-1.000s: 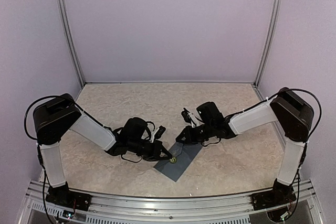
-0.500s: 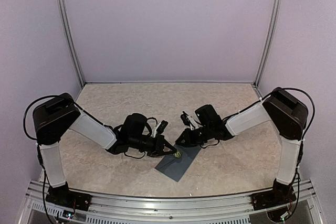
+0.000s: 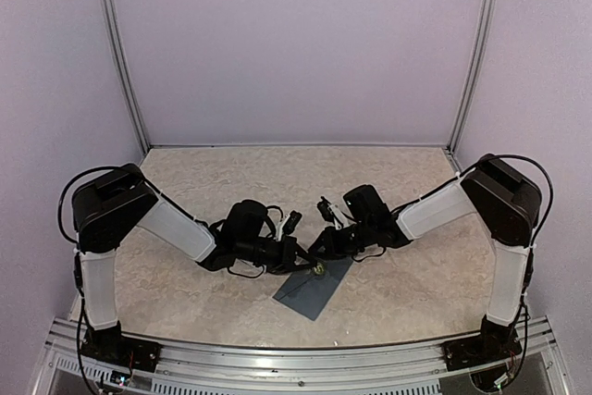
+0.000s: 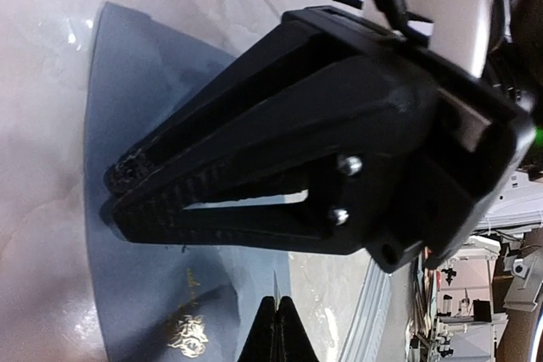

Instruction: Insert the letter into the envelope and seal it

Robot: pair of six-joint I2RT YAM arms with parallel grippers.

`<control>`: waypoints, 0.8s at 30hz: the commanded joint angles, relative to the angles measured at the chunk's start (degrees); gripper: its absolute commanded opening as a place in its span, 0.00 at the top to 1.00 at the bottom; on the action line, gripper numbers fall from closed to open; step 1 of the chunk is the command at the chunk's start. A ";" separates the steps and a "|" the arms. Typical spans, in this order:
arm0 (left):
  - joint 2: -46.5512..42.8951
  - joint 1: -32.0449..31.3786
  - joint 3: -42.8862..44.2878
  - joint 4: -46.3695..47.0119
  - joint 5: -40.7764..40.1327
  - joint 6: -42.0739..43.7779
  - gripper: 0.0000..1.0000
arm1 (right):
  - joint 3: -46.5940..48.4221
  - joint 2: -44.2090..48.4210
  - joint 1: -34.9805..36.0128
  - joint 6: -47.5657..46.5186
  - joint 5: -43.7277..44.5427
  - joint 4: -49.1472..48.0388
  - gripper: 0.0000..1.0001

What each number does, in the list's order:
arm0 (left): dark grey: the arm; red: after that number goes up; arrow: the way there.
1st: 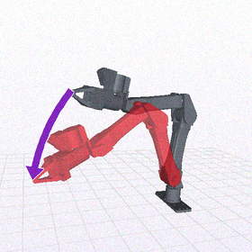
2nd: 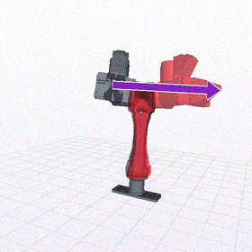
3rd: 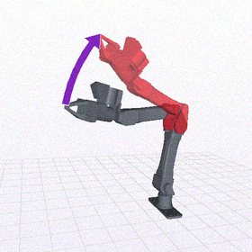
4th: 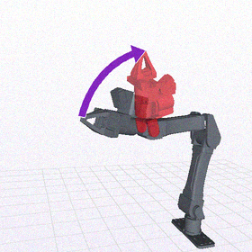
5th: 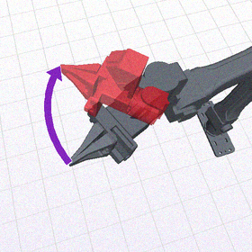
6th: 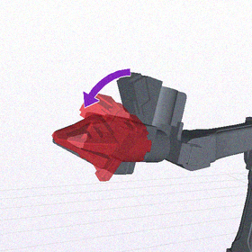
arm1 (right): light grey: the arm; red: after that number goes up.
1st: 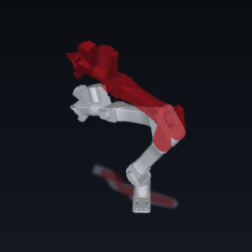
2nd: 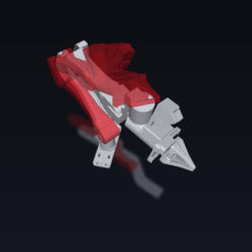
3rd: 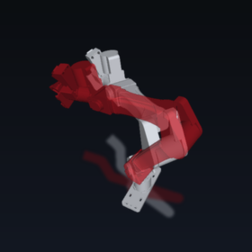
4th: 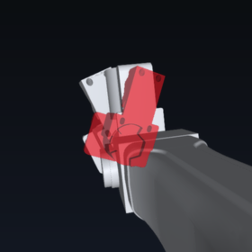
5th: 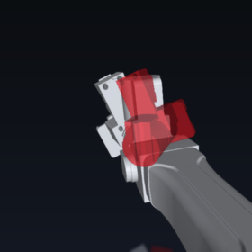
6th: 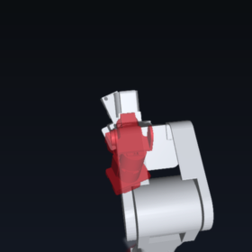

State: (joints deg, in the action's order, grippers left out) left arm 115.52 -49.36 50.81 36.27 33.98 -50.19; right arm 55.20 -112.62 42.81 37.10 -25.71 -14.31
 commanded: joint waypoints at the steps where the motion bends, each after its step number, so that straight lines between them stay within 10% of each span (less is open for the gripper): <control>1: 1.51 -0.47 1.01 -2.22 -2.42 3.07 1.00 | -0.71 -1.66 -0.42 0.08 0.24 1.41 0.88; 24: 3.57 -0.82 0.79 -6.89 -5.73 6.91 1.00 | -2.88 7.47 -0.39 -1.09 -0.76 2.78 0.72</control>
State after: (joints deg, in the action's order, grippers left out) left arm 117.82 -49.71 51.11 32.82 30.20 -45.50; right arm 54.78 -110.72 42.81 36.91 -26.65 -13.85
